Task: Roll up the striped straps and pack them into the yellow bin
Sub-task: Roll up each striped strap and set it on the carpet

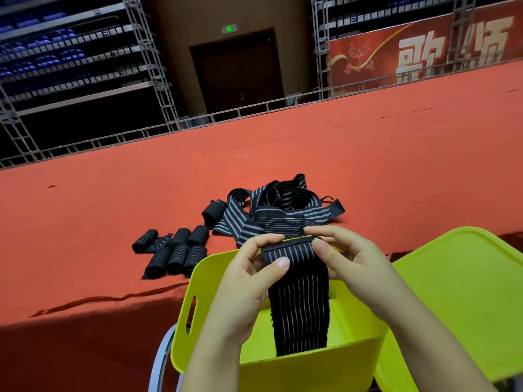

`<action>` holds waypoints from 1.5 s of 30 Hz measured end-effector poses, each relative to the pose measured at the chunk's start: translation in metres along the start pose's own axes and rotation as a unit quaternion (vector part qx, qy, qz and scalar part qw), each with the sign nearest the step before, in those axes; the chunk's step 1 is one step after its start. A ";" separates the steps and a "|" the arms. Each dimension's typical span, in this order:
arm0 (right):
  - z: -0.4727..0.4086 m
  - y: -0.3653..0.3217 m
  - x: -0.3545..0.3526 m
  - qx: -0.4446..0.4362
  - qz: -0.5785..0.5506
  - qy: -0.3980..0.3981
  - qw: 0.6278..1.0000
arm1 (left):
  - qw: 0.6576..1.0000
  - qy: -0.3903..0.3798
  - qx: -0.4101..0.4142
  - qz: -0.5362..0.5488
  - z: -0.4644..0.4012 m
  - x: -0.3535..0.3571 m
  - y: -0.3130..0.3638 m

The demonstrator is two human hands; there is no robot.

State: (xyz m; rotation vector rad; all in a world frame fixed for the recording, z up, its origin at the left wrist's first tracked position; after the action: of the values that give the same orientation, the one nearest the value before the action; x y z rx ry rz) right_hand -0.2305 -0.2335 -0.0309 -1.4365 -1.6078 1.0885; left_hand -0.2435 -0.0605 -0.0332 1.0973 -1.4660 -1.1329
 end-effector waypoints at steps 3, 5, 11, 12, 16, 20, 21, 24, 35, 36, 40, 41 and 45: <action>0.000 0.004 0.000 0.044 -0.036 -0.010 0.998 | 1.000 -0.005 0.007 -0.012 0.000 -0.001 0.000; 0.001 0.004 -0.001 0.042 -0.044 -0.013 0.998 | 1.000 -0.010 0.000 -0.011 0.000 -0.001 0.001; 0.000 0.000 -0.004 0.008 -0.092 0.013 0.996 | 0.998 -0.040 -0.020 -0.034 0.001 0.004 0.001; 0.000 0.000 -0.004 0.001 -0.094 0.017 0.995 | 0.998 -0.038 -0.017 -0.037 0.001 0.004 0.001; 0.002 -0.002 -0.005 -0.003 -0.092 0.008 0.996 | 0.999 -0.017 -0.002 -0.041 -0.001 0.002 0.000; 0.003 -0.005 -0.004 0.013 -0.079 -0.038 0.996 | 0.999 -0.015 0.005 -0.051 -0.002 0.001 -0.001; 0.002 -0.006 -0.004 0.004 -0.065 -0.040 0.997 | 0.998 -0.017 0.004 -0.054 -0.001 0.001 -0.001; 0.003 -0.008 -0.005 -0.027 -0.054 -0.020 0.998 | 0.998 -0.026 -0.011 -0.054 -0.001 0.002 -0.002; -0.001 -0.006 -0.004 -0.125 0.029 -0.001 0.992 | 0.998 -0.044 -0.045 -0.022 0.000 0.012 -0.001; 0.000 -0.005 -0.003 -0.131 0.036 -0.001 0.991 | 0.998 -0.038 -0.043 -0.021 0.000 0.013 0.000; -0.002 -0.002 -0.001 -0.156 0.080 0.009 0.984 | 0.999 -0.020 -0.035 -0.021 0.000 0.013 -0.001; -0.002 -0.002 -0.001 -0.161 0.088 0.010 0.983 | 0.999 -0.019 -0.033 -0.018 0.000 0.012 -0.001; -0.001 0.002 -0.002 -0.092 0.026 -0.010 0.995 | 1.000 -0.023 -0.009 -0.019 -0.001 0.009 -0.001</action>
State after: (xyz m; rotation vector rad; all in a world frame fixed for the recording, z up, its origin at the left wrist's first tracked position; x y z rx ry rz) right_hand -0.2291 -0.2352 -0.0320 -1.6001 -1.7317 1.0079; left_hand -0.2441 -0.0701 -0.0331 1.0961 -1.4742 -1.2030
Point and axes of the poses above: each hand's wrist, its own z-axis away from the middle knuckle, its own x-axis out of the palm, y = z × x, the point moved 3 cm from there along -z, towards the middle knuckle, and after that the axes turned 3 degrees about -x, right-handed, at the moved point
